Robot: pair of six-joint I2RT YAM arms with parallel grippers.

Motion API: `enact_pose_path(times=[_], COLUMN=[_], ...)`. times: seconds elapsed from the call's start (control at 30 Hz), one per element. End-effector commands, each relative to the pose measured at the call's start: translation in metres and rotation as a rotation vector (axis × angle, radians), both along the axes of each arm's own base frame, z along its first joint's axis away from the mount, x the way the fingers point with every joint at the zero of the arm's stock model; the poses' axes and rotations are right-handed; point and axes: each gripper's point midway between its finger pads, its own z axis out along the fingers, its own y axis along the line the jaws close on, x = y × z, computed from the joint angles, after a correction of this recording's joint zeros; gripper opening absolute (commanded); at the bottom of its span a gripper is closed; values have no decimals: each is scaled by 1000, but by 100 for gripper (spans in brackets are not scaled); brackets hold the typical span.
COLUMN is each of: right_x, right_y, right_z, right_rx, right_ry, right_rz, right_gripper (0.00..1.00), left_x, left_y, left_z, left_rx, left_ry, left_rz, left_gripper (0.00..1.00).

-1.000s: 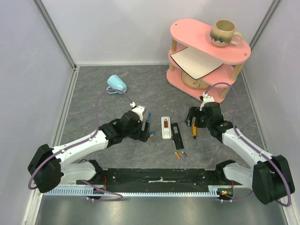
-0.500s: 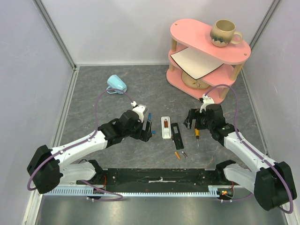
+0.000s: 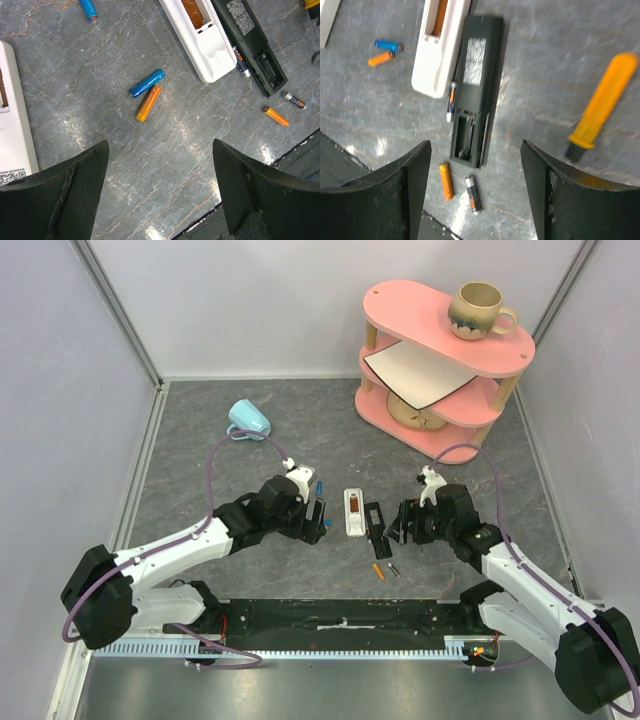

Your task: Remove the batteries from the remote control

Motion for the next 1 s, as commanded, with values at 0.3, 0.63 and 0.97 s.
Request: enact_pose_path(times=[0.3, 0.63, 0.97], right_x=[-31, -4, 6], right_y=[27, 53, 82], right_z=[-19, -28, -23], right_rx=[60, 83, 129], right_ry=[97, 96, 75], right_rz=[19, 49, 88], right_gripper=[78, 67, 67], left_x=[-2, -2, -3], left_y=[-20, -20, -18], left_z=[-1, -3, -5], left_rx=[-56, -39, -26], left_ry=[5, 2, 4], left_rz=[-69, -70, -67], left_gripper=[88, 87, 87])
